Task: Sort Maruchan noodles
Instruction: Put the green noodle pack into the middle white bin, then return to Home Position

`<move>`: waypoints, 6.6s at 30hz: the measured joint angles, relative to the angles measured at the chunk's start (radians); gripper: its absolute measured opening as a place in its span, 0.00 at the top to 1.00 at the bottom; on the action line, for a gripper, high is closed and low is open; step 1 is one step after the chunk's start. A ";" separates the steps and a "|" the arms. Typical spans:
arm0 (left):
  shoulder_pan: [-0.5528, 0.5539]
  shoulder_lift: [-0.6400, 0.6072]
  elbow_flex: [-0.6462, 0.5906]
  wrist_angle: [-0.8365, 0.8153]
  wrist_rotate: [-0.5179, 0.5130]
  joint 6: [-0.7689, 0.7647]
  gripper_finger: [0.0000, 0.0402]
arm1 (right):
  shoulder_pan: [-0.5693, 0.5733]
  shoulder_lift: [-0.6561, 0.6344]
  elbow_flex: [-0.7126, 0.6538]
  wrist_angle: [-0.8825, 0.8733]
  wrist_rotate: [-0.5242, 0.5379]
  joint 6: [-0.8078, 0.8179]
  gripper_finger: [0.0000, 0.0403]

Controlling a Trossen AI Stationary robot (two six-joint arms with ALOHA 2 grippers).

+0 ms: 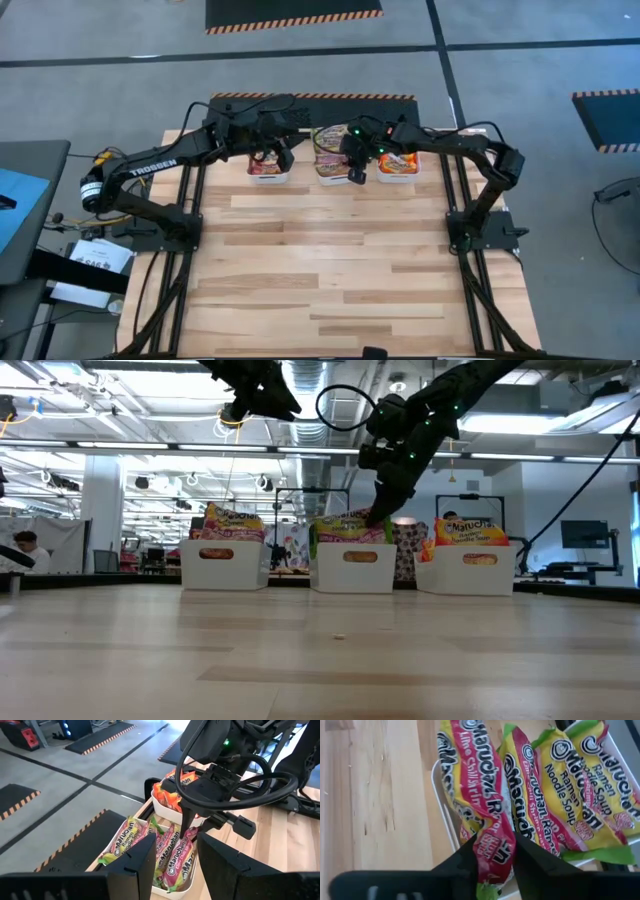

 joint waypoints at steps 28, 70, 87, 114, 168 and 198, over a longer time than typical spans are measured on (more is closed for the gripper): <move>0.041 -0.161 0.000 -0.140 0.290 -0.187 0.68 | 0.005 -0.048 0.160 -0.232 -0.018 0.257 0.45; -0.191 -1.223 -0.989 0.087 0.064 -0.168 0.70 | 0.188 -0.484 0.161 0.173 -0.024 0.519 0.45; -0.191 -1.280 -1.140 0.099 -0.031 -0.210 0.70 | 0.141 -0.773 0.161 -0.008 -0.022 0.397 0.45; -0.191 -1.281 -1.140 0.095 -0.034 -0.262 0.72 | 0.143 -1.649 -0.622 0.156 0.088 0.388 0.45; -0.191 -1.281 -1.140 0.093 -0.034 -0.266 0.72 | 0.482 -1.691 -1.236 0.513 0.135 0.524 0.45; -0.191 -1.281 -1.141 0.093 -0.034 -0.265 0.72 | 0.482 -1.691 -1.238 0.510 0.132 0.512 0.45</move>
